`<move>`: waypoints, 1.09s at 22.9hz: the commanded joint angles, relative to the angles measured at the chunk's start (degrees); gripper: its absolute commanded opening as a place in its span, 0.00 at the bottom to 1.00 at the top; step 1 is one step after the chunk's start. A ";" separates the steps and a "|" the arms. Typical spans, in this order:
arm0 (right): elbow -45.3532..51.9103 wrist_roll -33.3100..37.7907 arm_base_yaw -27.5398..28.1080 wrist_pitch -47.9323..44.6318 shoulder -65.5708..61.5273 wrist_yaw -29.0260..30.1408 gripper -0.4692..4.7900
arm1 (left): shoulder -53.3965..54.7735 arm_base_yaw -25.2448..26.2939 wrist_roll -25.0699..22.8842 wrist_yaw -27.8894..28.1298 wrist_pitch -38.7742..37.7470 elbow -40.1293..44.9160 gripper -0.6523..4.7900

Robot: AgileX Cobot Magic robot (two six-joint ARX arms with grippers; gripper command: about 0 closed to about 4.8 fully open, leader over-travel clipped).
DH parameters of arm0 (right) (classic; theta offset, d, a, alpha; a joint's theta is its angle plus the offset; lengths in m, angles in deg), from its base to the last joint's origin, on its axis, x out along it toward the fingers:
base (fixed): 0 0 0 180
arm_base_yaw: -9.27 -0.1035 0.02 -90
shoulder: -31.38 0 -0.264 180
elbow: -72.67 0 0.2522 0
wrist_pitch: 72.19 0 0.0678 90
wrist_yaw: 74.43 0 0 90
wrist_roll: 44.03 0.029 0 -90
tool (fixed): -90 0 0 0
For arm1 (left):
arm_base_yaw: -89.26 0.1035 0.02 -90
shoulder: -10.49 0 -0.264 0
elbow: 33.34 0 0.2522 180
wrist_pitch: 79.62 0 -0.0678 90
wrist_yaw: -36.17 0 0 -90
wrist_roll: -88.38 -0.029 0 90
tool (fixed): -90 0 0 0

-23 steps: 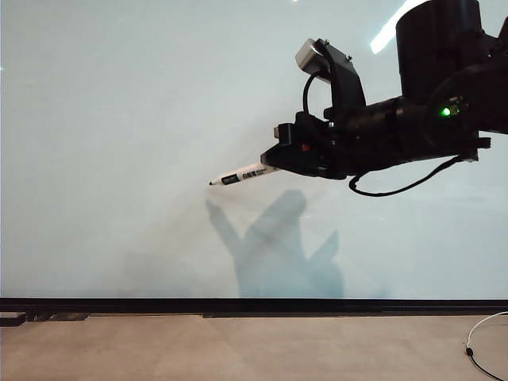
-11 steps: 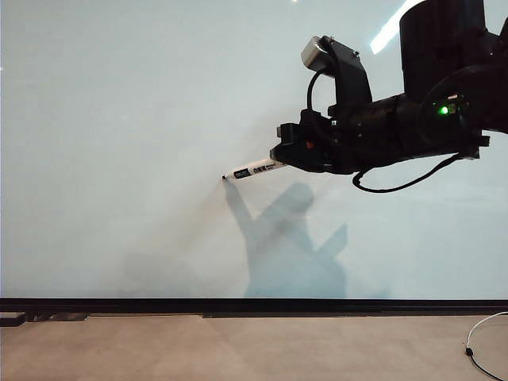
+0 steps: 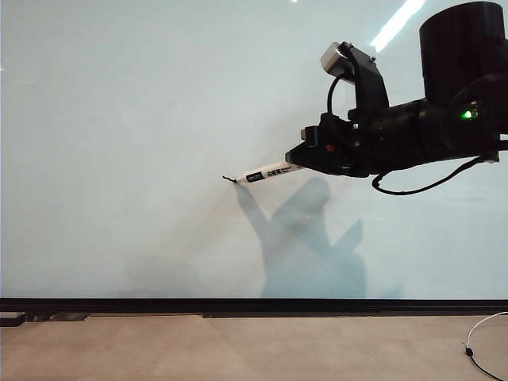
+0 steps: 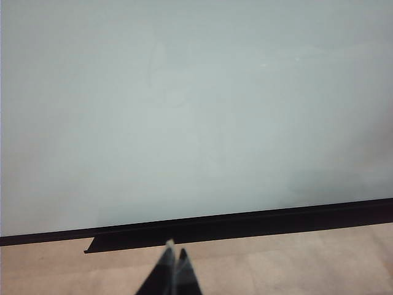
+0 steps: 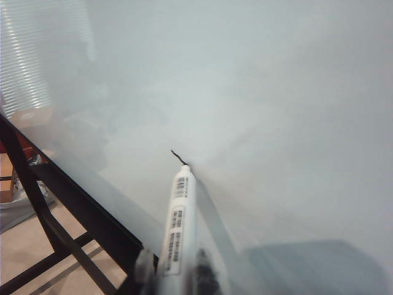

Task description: Pick up the pen on the shelf to the right of the whiteboard and draw a straight line.

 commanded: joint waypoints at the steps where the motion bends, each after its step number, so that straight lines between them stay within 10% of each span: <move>1: -0.09 -0.09 1.75 -1.22 0.11 -0.72 0.08 | 0.00 -0.02 -0.04 -0.02 0.31 -0.20 0.11; 25: 15.28 0.57 22.69 -6.58 13.25 6.78 0.08 | 0.00 0.00 -0.04 -0.02 0.31 -0.20 0.11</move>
